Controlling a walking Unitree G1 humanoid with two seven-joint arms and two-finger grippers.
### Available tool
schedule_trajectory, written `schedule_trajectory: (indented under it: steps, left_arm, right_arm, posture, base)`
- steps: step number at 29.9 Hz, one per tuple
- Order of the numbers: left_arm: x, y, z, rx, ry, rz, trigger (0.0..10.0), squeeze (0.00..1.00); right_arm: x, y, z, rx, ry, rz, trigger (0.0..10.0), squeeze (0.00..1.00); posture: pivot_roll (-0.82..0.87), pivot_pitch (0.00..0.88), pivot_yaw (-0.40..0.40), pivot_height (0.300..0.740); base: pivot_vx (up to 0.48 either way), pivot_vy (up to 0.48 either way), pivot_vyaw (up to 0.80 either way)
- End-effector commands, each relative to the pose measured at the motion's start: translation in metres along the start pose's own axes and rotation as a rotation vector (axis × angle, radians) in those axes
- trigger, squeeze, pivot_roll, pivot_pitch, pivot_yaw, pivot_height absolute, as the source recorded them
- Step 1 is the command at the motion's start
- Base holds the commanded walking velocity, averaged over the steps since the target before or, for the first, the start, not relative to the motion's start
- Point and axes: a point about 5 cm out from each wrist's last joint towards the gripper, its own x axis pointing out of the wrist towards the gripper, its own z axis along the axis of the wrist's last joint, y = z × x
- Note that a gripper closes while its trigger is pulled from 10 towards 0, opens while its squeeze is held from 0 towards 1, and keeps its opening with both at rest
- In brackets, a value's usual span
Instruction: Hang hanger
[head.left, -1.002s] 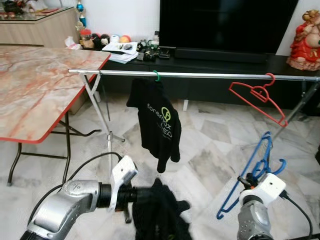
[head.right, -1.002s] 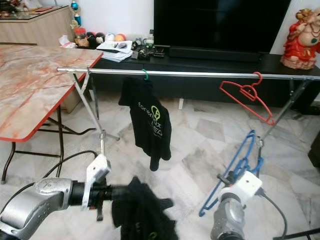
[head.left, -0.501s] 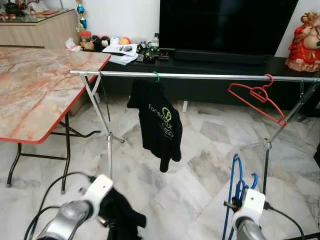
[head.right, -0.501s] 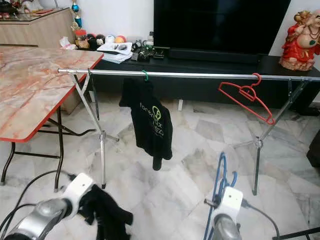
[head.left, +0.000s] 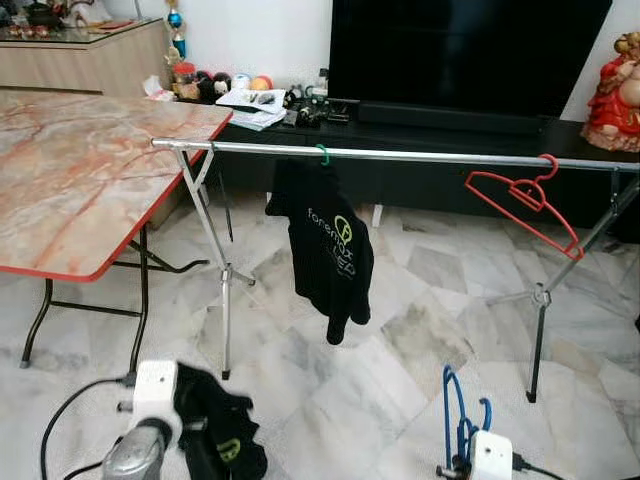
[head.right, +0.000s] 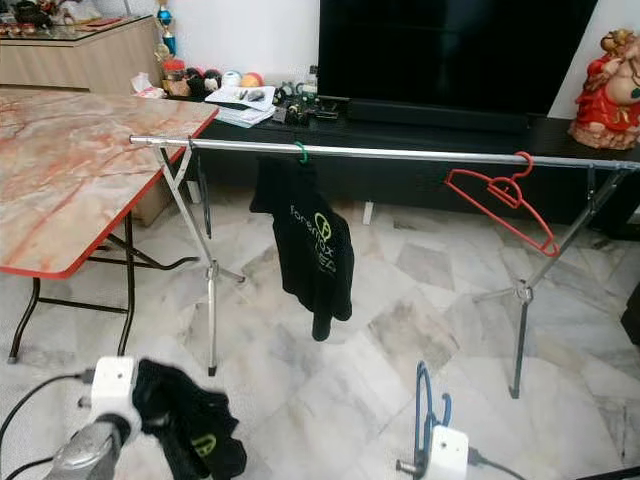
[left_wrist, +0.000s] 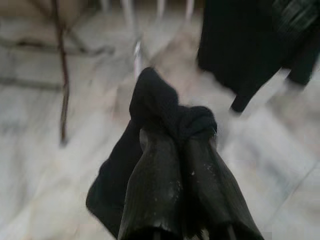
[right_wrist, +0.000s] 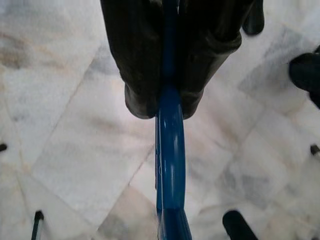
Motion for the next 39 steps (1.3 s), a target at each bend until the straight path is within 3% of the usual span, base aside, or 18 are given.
schedule_trajectory:
  steps: [1,7,16,20,28,39]
  left_arm:
    - [0.005,-0.01,0.019,0.015,-0.098,-0.038,10.0,0.0]
    - [0.005,-0.024,0.032,0.036,-0.161,-0.093,10.0,0.0]
    - [-0.001,-0.027,0.032,0.052,-0.166,-0.121,10.0,0.0]
    - [-0.002,-0.029,0.032,0.055,-0.162,-0.126,10.0,0.0]
    - [-0.001,-0.029,0.036,0.052,-0.166,-0.12,10.0,0.0]
    - [0.001,-0.017,0.051,0.068,-0.199,-0.092,10.0,0.0]
  right_arm:
    - [-0.002,0.0,-0.009,-0.01,0.034,0.0,10.0,0.0]
    - [-0.005,-0.001,-0.019,-0.041,0.064,0.003,10.0,0.0]
    - [-0.006,0.001,-0.022,-0.135,0.07,0.025,10.0,0.0]
    - [-0.006,0.003,-0.024,-0.087,0.078,0.035,10.0,0.0]
    - [-0.005,0.005,-0.021,-0.108,0.074,0.04,10.0,0.0]
    - [-0.005,0.003,-0.022,-0.101,0.09,0.031,10.0,0.0]
  posture:
    - [0.11,0.0,0.0,0.74]
    - [0.11,0.0,0.015,0.74]
    - [0.11,0.0,0.028,0.74]
    - [0.11,0.0,0.028,0.74]
    - [0.12,0.0,0.021,0.74]
    - [0.13,0.0,0.013,0.74]
  base:
    - [0.0,0.368,0.0]
    - [0.0,0.461,0.0]
    - [0.0,0.48,0.14]
    - [0.0,0.48,0.4]
    - [0.0,0.48,0.0]
    - [0.0,0.48,0.0]
